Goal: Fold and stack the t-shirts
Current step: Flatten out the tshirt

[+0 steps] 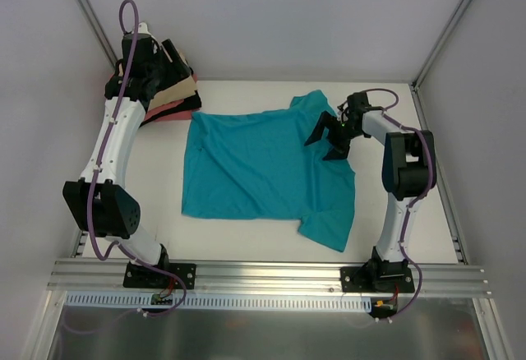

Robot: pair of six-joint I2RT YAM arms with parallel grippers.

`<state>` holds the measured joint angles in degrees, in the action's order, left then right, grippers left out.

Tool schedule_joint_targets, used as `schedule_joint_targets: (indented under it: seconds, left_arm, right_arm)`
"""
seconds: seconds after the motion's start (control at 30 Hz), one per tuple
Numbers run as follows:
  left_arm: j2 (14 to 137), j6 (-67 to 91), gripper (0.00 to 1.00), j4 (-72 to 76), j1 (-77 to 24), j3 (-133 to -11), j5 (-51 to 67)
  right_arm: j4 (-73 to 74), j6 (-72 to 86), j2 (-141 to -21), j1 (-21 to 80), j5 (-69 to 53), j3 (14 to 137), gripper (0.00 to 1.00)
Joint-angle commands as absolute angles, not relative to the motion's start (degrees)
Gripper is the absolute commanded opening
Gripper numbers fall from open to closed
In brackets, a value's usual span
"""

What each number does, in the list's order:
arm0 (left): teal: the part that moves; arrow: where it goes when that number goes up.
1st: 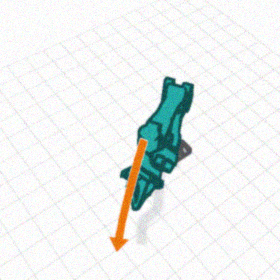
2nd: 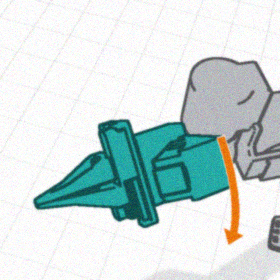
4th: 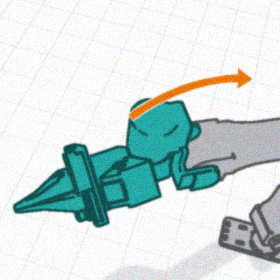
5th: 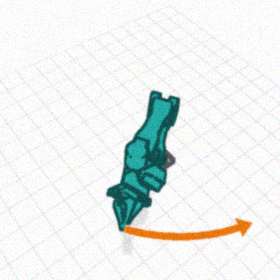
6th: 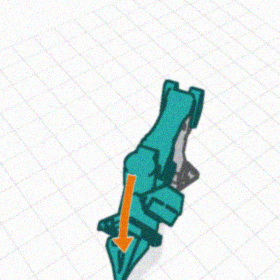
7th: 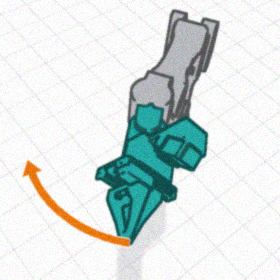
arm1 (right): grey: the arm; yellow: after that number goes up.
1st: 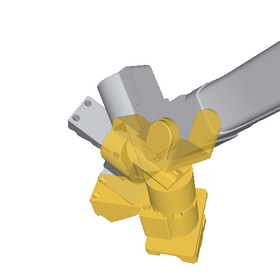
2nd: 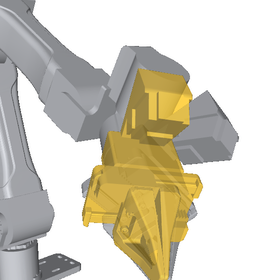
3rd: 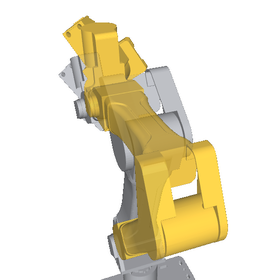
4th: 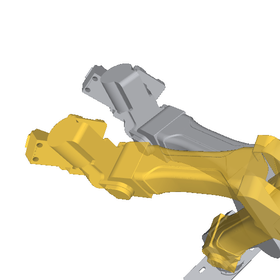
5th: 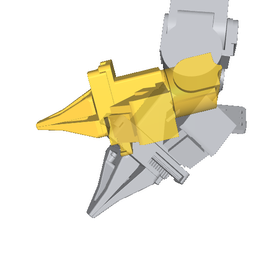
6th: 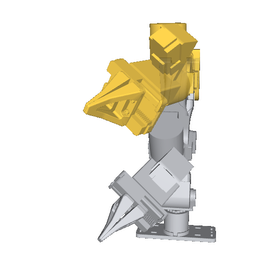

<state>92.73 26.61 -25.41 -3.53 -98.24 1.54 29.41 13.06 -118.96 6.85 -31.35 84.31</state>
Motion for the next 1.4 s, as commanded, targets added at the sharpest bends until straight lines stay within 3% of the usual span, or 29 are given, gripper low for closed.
schedule_joint_targets:
  seconds: [0.0,0.23,0.57,0.8,0.97,1.37]
  left_arm:
    - [90.5,27.5,0.63,-26.8,-3.7,-99.1,3.0]
    - [90.8,26.8,0.63,-28.0,-3.7,-101.6,4.2]
    - [91.9,25.8,0.64,-28.7,-3.7,-102.9,5.8]
    - [92.5,25.0,0.64,-28.6,-3.7,-102.3,6.7]
    - [93.1,25.8,0.64,-27.3,-3.6,-101.2,8.2]
    - [94.7,26.8,0.65,-26.2,-3.7,-99.0,10.2]
  right_arm:
    - [32.7,12.0,-116.7,4.0,-21.4,83.1,1.0]
    - [36.5,9.7,-111.0,-2.6,-9.2,81.0,1.0]
    - [37.0,8.5,-105.8,-9.1,-3.3,78.2,0.99]
    - [36.6,9.5,-102.3,-10.3,-7.2,78.4,1.0]
    - [39.5,11.0,-101.6,-9.0,-13.4,87.2,0.99]
    - [33.3,17.7,-111.5,2.1,-32.0,91.9,1.0]
